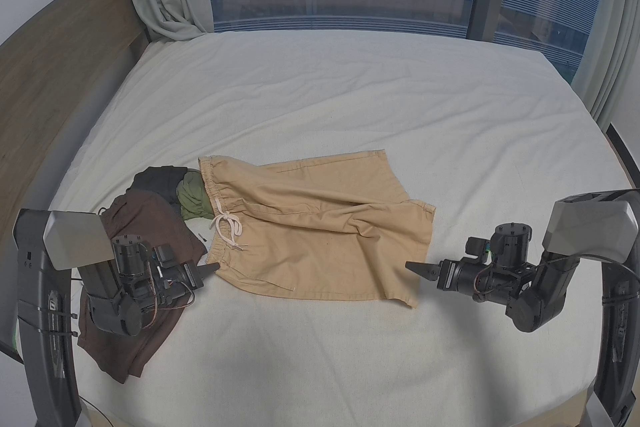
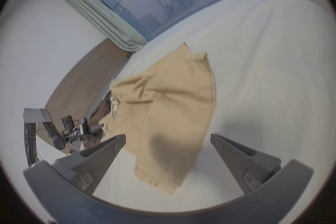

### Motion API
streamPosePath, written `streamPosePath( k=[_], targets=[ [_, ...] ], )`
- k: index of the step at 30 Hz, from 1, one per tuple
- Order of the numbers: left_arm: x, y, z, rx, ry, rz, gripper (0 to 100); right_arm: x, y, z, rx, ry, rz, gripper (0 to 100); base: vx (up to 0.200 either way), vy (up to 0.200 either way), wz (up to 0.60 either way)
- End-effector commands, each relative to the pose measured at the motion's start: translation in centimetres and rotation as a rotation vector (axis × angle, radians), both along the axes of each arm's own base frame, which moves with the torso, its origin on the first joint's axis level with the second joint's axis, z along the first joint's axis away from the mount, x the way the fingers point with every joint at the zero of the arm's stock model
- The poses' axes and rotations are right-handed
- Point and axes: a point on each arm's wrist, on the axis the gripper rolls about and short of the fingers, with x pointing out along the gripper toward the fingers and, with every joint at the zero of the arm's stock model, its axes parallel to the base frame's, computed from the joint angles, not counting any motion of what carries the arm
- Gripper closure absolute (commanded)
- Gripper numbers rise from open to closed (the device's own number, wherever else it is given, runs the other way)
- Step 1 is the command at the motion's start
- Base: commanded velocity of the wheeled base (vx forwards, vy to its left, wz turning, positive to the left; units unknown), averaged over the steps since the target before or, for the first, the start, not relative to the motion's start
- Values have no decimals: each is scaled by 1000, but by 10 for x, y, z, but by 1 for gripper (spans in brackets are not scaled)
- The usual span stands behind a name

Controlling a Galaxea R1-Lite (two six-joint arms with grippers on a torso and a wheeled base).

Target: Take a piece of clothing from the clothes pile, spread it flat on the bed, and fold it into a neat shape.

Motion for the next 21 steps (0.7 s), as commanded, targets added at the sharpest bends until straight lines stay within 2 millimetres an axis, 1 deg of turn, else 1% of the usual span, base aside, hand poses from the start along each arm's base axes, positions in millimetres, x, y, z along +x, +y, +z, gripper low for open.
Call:
streamPosePath(
  k=[1,7,10,13,21],
  targets=[
    [0,0,0,-1,-3,1,100,-8,1,-9,-16,66,8,0,0,0,0],
    [0,0,0,-1,-4,1,100,-11,2,-14,9,135,-8,0,0,0,0],
    [1,0,1,-1,-14,1,100,-15,9,-18,74,236,-34,0,0,0,0],
    [1,0,1,-1,-20,1,100,-17,14,-19,113,295,-52,0,0,0,0],
    [1,1,2,0,-23,2,100,-21,29,-25,129,355,-76,0,0,0,0]
  ],
)
